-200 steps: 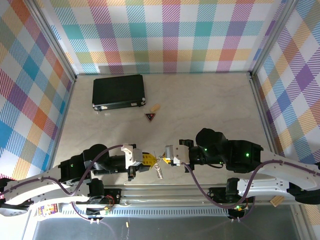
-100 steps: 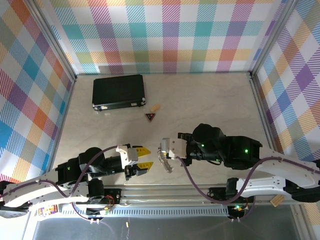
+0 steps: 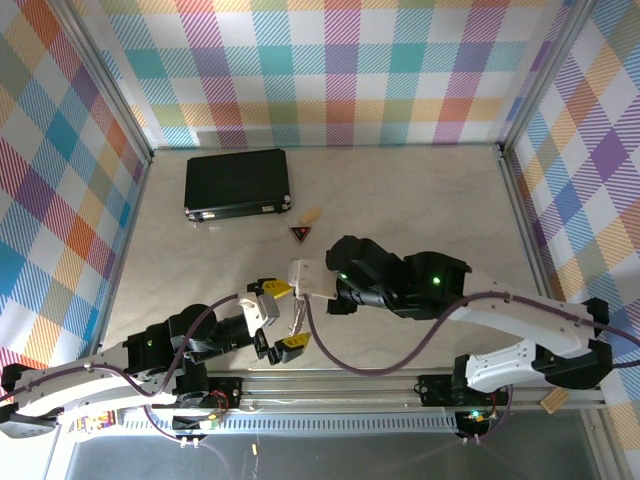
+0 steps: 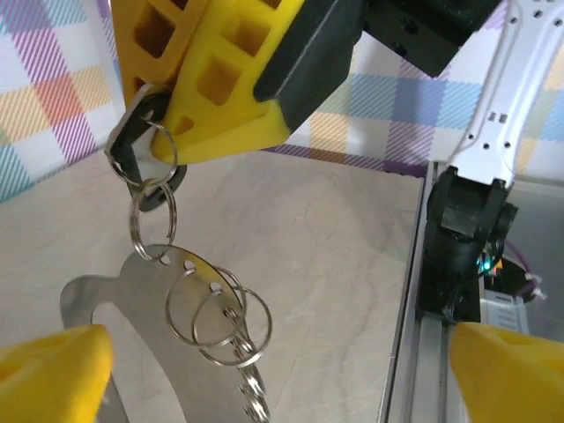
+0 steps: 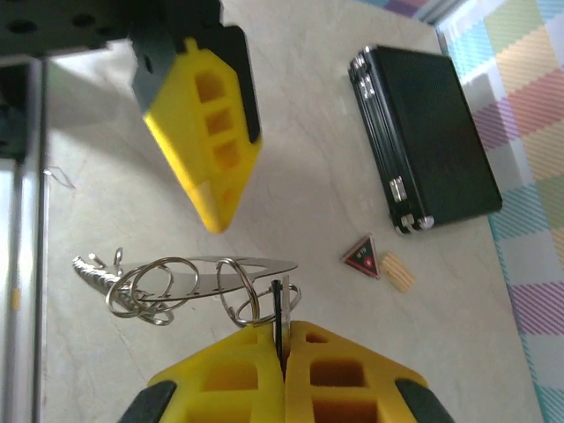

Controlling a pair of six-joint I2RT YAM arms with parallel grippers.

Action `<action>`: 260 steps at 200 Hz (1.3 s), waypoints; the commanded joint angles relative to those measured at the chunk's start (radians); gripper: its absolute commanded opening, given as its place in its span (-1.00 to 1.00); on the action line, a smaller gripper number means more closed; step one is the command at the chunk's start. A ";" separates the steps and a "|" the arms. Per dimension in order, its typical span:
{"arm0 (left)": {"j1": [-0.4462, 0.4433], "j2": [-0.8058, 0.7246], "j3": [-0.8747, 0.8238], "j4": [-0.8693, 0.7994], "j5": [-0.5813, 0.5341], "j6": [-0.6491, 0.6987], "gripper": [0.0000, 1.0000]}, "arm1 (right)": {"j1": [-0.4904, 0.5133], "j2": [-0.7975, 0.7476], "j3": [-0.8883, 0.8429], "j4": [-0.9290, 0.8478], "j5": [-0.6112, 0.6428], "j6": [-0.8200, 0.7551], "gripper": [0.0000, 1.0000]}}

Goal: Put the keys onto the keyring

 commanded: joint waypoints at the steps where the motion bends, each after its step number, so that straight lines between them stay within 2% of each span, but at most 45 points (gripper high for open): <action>1: 0.002 -0.024 -0.014 0.001 -0.077 -0.020 1.00 | -0.054 0.054 0.091 -0.074 0.042 0.078 -1.00; 59: 0.002 -0.120 -0.046 -0.058 -0.148 -0.059 1.00 | -0.210 0.256 0.257 -0.234 -0.025 0.189 -1.00; 96: 0.003 -0.147 -0.036 -0.116 -0.281 -0.109 1.00 | -0.308 0.326 0.295 -0.259 -0.078 0.207 -1.00; 120: 0.003 -0.158 -0.033 -0.159 -0.319 -0.129 1.00 | -0.349 0.365 0.309 -0.247 -0.112 0.201 -1.00; 190: 0.003 -0.166 -0.033 -0.170 -0.301 -0.152 1.00 | -0.488 0.519 0.386 -0.197 -0.213 0.207 -1.00; 260: 0.003 -0.168 -0.041 -0.176 -0.284 -0.165 1.00 | -0.557 0.665 0.479 -0.138 -0.291 0.248 -1.00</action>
